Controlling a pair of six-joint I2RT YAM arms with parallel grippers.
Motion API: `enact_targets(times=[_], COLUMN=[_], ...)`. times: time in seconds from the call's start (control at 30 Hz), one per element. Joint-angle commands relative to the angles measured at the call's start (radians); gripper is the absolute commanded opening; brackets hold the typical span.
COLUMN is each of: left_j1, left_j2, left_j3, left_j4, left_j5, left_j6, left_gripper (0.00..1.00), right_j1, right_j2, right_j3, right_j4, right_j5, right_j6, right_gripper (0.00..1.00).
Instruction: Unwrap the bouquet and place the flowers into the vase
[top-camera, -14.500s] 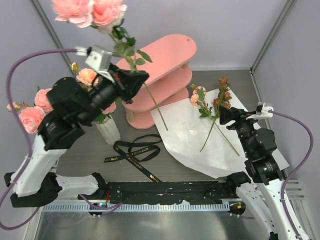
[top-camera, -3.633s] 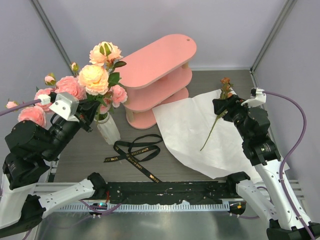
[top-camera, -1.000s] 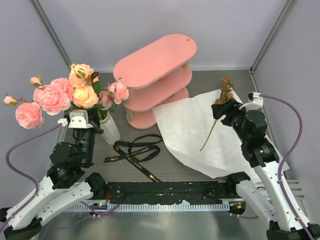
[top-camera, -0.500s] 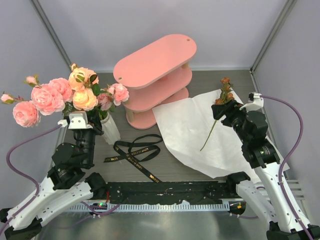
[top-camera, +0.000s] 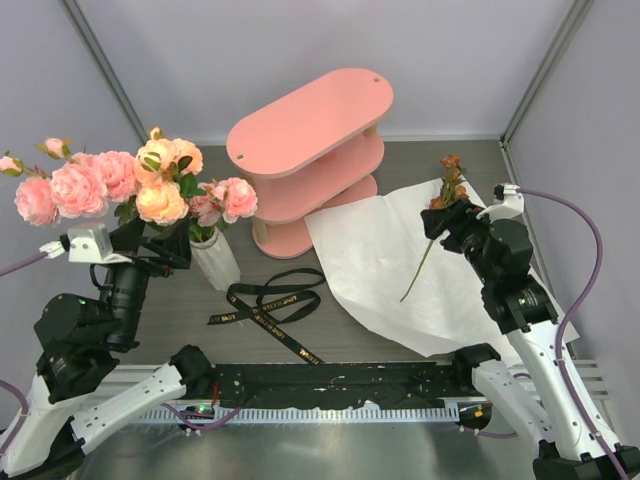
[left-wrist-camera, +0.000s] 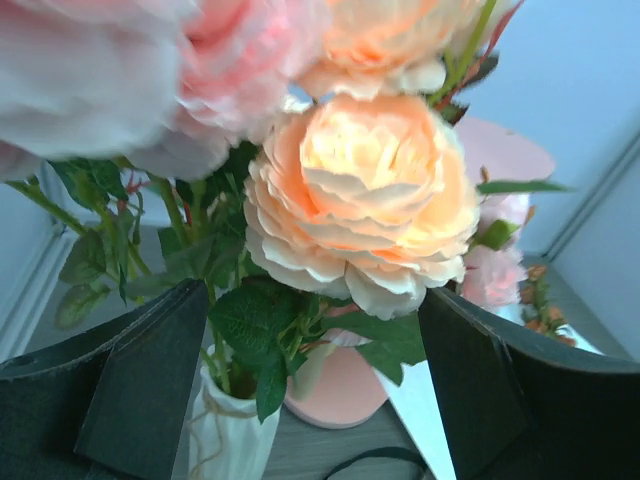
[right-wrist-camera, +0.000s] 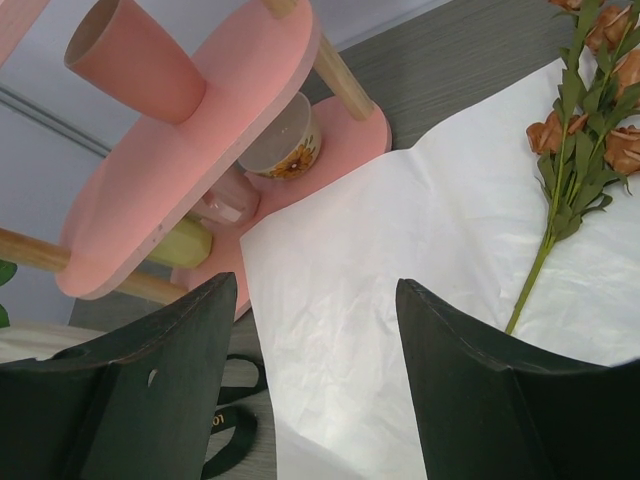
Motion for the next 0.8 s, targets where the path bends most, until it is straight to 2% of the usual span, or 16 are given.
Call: enact_targets(times=[0.0, 0.3, 0.4, 0.57, 0.63, 0.77], left_j1=[-0.001, 0.0, -0.001, -0.001, -0.001, -0.001], left_j2=[0.001, 0.073, 0.137, 0.294, 0.352, 0.55], left_j3=[0.106, 0.283, 0.365, 0.559, 0.64, 0.772], left_j4=[-0.12, -0.109, -0.106, -0.111, -0.117, -0.163], left_j5=[0.164, 0.335, 0.398, 0.54, 0.589, 0.775], left_j6=[-0.081, -0.129, -0.141, -0.146, -0.141, -0.149], left_gripper=[0.9, 0.93, 0.97, 1.0, 1.0, 1.0], right_j1=[0.003, 0.003, 0.003, 0.003, 0.003, 0.003], right_j2=[0.017, 0.03, 0.039, 0.077, 0.129, 0.25], right_j3=[0.008, 0.005, 0.007, -0.004, 0.002, 0.049], right_j4=[0.028, 0.036, 0.013, 0.015, 0.013, -0.044], right_j5=[-0.014, -0.03, -0.03, -0.067, -0.088, -0.062], right_j6=[0.008, 0.022, 0.013, 0.016, 0.019, 0.012], right_gripper=[0.7, 0.7, 0.7, 0.7, 0.7, 0.7])
